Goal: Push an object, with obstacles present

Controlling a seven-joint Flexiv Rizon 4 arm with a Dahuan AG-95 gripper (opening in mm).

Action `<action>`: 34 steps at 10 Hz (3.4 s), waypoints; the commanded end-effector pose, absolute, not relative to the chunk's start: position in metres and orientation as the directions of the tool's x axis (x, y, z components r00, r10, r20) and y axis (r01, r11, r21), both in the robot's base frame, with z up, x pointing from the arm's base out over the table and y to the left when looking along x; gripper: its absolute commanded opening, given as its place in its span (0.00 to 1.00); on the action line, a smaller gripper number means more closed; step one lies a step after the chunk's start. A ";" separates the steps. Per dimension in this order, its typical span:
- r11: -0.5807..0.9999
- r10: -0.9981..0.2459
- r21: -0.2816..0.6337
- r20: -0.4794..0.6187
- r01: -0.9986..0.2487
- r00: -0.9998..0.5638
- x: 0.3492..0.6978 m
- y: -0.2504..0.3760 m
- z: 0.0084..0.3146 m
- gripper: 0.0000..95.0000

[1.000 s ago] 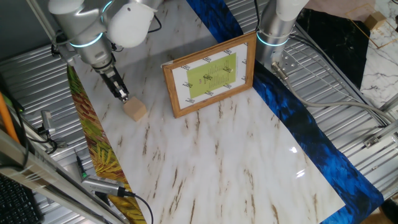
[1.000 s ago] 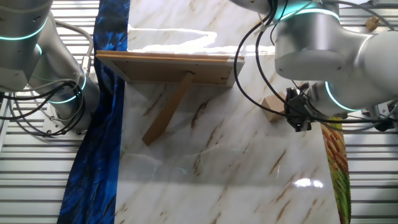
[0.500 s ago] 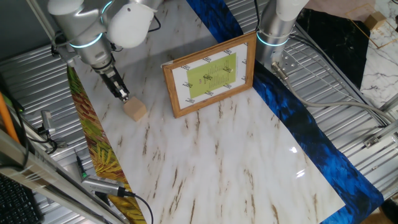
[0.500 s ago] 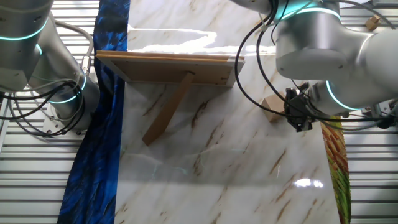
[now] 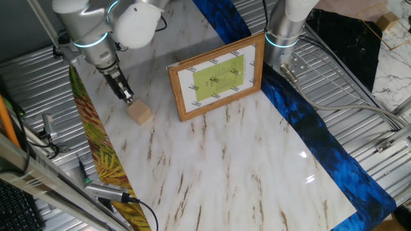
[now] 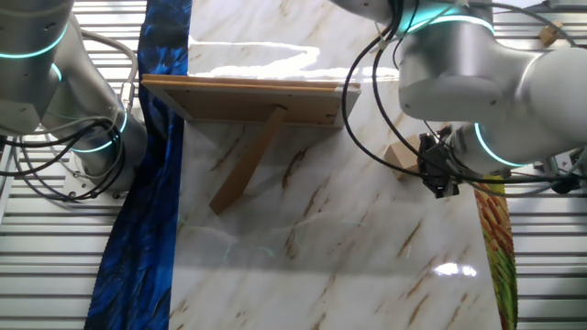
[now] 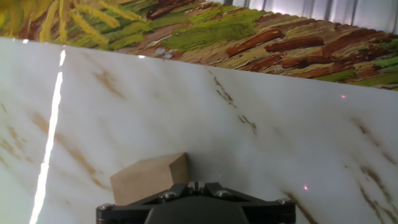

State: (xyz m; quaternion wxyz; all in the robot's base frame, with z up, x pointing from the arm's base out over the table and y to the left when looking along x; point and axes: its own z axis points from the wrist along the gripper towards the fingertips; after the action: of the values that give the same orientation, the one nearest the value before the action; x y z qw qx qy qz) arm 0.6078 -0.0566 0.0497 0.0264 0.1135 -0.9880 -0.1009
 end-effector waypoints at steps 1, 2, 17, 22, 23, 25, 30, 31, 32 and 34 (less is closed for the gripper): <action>0.942 -0.266 0.219 0.033 -0.253 -0.963 0.609 -0.057 0.049 0.00; 0.940 -0.274 0.220 0.035 -0.260 -0.961 0.609 -0.057 0.049 0.00; 0.898 -0.366 0.260 -0.009 -0.356 -0.930 0.599 -0.074 0.035 0.00; 0.917 -0.312 0.264 0.003 -0.300 -0.950 0.587 -0.031 0.027 0.00; 0.919 -0.304 0.263 0.004 -0.293 -0.953 0.585 -0.025 0.027 0.00; 0.926 -0.284 0.263 0.007 -0.272 -0.959 0.581 -0.009 0.025 0.00; 0.940 -0.240 0.256 0.025 -0.226 -0.970 0.581 0.030 0.024 0.00; 0.943 -0.229 0.256 0.026 -0.215 -0.973 0.581 0.040 0.022 0.00; 0.945 -0.219 0.256 0.027 -0.205 -0.975 0.581 0.046 0.022 0.00; 0.944 -0.216 0.262 0.027 -0.201 -0.976 0.579 0.052 0.026 0.00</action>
State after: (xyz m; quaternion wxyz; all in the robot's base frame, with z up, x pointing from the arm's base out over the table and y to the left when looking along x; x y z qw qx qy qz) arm 0.5790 0.0541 0.0257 0.0276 0.1052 -0.9856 -0.1292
